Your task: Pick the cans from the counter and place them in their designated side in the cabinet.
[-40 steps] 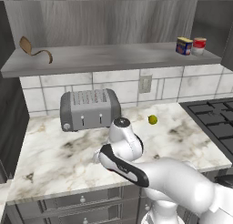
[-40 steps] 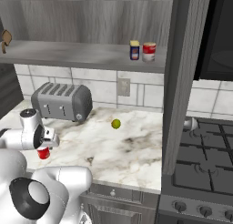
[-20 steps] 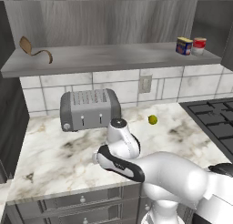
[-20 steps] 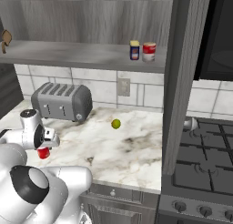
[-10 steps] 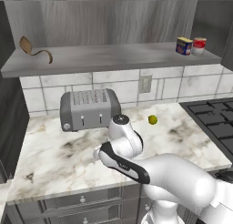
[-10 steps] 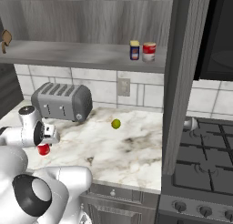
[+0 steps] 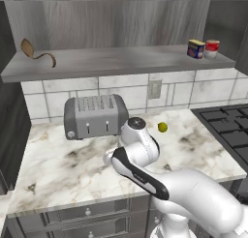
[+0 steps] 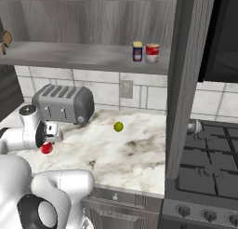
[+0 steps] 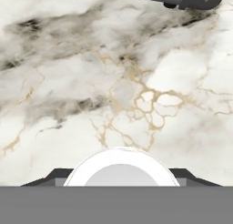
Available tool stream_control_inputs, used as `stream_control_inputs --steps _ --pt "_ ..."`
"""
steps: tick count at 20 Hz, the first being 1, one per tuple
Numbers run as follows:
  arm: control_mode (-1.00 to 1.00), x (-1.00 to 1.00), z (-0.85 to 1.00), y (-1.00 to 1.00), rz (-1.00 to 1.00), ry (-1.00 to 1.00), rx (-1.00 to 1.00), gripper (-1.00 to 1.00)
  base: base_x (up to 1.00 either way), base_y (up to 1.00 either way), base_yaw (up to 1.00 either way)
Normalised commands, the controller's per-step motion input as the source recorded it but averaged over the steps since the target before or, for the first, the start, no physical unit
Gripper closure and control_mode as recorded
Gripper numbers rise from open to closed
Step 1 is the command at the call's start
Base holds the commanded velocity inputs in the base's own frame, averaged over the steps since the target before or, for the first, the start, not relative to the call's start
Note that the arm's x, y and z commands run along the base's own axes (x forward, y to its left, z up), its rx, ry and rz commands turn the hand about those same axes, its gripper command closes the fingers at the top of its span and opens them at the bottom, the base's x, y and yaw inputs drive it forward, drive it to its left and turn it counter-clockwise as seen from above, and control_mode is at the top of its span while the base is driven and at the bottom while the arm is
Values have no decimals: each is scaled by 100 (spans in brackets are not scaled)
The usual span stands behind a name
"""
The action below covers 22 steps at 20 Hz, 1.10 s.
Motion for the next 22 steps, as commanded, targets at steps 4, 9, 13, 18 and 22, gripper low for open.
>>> stream_control_inputs --steps 4,9,13,18,22 --pt "-100 0 25 -16 3 -7 4 100 0 0 0" --pt "-100 0 28 -13 3 -8 3 100 0 0 0" --pt "-100 0 28 -13 3 -7 3 100 0 0 0" --pt "-100 -1 27 -14 4 -7 1 100 0 0 0" --pt "-100 -6 28 -18 4 -9 0 100 0 0 0"
